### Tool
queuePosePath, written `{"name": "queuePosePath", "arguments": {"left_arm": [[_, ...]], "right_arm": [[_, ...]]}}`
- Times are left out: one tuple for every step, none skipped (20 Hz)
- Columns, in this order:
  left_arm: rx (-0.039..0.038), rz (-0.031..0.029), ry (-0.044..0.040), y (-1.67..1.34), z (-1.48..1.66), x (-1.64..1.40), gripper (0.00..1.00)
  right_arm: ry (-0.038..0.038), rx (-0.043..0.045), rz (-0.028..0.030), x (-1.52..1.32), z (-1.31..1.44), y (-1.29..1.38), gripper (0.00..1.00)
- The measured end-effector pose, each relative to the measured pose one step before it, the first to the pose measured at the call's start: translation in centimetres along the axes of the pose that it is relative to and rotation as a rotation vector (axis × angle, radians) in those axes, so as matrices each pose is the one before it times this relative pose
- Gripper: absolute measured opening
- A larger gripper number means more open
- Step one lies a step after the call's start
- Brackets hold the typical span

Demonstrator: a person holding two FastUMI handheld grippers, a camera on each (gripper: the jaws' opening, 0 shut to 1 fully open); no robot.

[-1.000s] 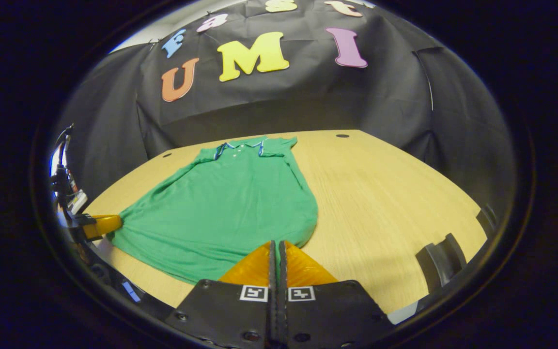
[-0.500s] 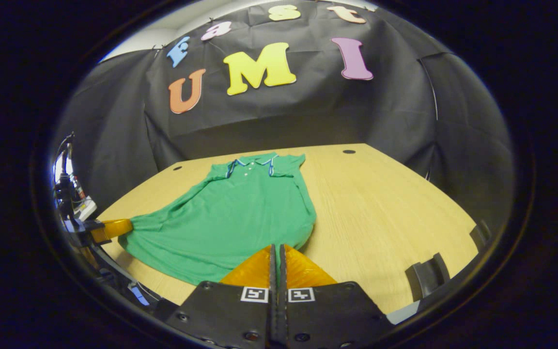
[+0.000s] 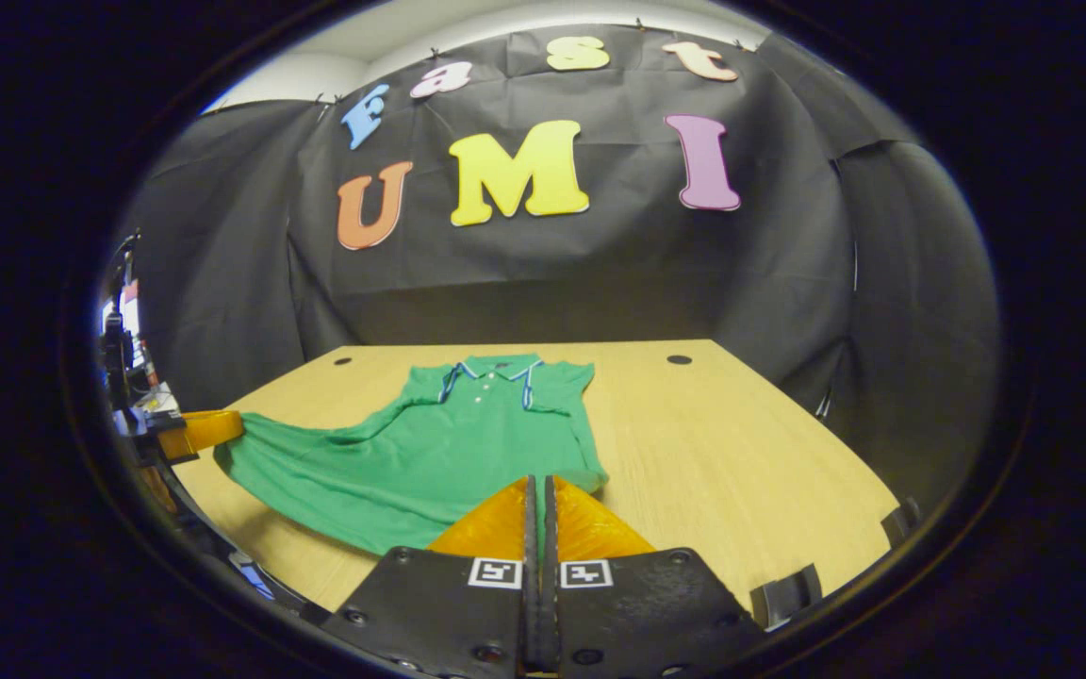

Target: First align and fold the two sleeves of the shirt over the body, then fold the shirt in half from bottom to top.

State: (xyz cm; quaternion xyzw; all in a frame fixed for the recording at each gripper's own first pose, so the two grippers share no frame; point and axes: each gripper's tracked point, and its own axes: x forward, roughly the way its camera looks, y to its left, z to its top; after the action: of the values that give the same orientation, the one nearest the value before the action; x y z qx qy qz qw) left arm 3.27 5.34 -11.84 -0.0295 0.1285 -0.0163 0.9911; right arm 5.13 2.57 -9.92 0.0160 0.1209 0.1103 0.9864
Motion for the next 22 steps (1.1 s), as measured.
{"name": "queuePosePath", "arguments": {"left_arm": [[-0.00403,-0.00084,-0.01283,0.109,0.84,0.26,0.06],[-0.00478,-0.0024,-0.01156,0.09,0.909,0.435,0.06],[-0.00349,-0.00381,-0.01,0.134,0.787,0.321,0.05],[-0.00001,-0.00117,-0.00743,0.181,0.775,0.43,0.06],[0.00157,-0.00002,-0.00805,0.162,0.698,0.422,0.06],[0.00176,-0.00053,-0.01097,0.108,0.757,0.544,0.06],[0.00175,-0.00142,-0.01094,0.095,0.846,0.616,0.06],[0.00404,-0.00261,-0.01301,0.087,0.815,0.611,0.06],[0.00626,-0.00147,-0.00965,0.053,0.774,0.652,0.06],[0.00772,0.0026,-0.00915,0.275,0.569,0.636,0.06],[0.00117,0.00074,-0.01303,0.125,0.482,0.746,0.06],[-0.0057,-0.0016,-0.01094,0.037,0.415,0.783,0.05],[-0.0069,-0.00121,-0.00248,-0.027,0.144,0.91,0.06],[-0.00443,0.0011,0.00227,0.092,-0.018,0.983,0.06],[-0.00245,0.00299,0.00253,0.144,-0.122,1.018,0.06],[0.00049,0.00363,-0.00026,0.258,0.156,1.109,0.06],[-0.00246,0.01126,-0.00612,0.469,0.347,1.233,0.06],[-0.00407,0.01044,-0.00119,0.393,0.117,1.434,0.06],[-0.00187,0.00506,0.00165,0.15,0.087,1.519,0.06],[-0.00231,0.00698,-0.00106,0.167,0.349,1.517,0.06],[-0.00642,0.0053,-0.00239,0.131,0.431,1.618,0.06],[-0.00881,-0.00075,-0.00484,-0.041,0.458,1.697,0.06]], "right_arm": [[-0.00864,-0.00164,0.00455,0.418,0.838,0.132,0.0],[-0.01124,-0.01008,-0.00399,0.451,0.701,-0.128,0.0],[-0.01591,-0.01035,-0.00413,0.473,0.824,-0.063,0.0],[-0.01114,-0.00726,-0.00117,0.429,0.628,0.119,0.0],[-0.00594,-0.00523,0.00582,0.516,0.534,0.289,0.0],[-0.00444,-0.00241,0.00666,0.55,0.364,0.296,0.0],[0.00003,-0.00256,0.00705,0.662,0.343,0.249,0.0],[0.00194,-0.00508,0.0079,0.705,0.126,0.278,0.0],[0.00371,-0.00688,0.00323,0.74,0.312,0.165,0.0],[0.00635,-0.00194,-0.0004,0.701,0.258,-0.066,0.0],[-0.00272,0.00455,0.00778,0.683,0.642,0.203,0.0],[-0.00337,0.00337,0.00358,0.654,0.555,0.136,0.0],[-0.00913,0.0018,0.00088,0.781,0.737,-0.122,0.0],[-0.00352,0.00338,-0.00415,0.994,0.513,-0.264,0.0],[0.00106,0.0033,0.00069,1.029,0.434,-0.17,0.0],[-0.0004,0.00703,-0.0001,1.104,0.587,-0.071,0.0],[-0.00277,0.00772,0.00217,1.334,0.716,-0.164,0.0],[-0.00005,0.00569,-0.00392,1.554,0.636,-0.291,0.0],[0.00302,0.00665,-0.00085,1.686,0.583,-0.263,0.0],[0.00436,0.01247,0.0032,1.789,0.577,-0.046,0.0],[0.00448,0.01118,0.00653,1.92,0.684,0.007,0.0],[0.00931,0.00019,0.0003,2.025,0.511,-0.309,0.0]]}}
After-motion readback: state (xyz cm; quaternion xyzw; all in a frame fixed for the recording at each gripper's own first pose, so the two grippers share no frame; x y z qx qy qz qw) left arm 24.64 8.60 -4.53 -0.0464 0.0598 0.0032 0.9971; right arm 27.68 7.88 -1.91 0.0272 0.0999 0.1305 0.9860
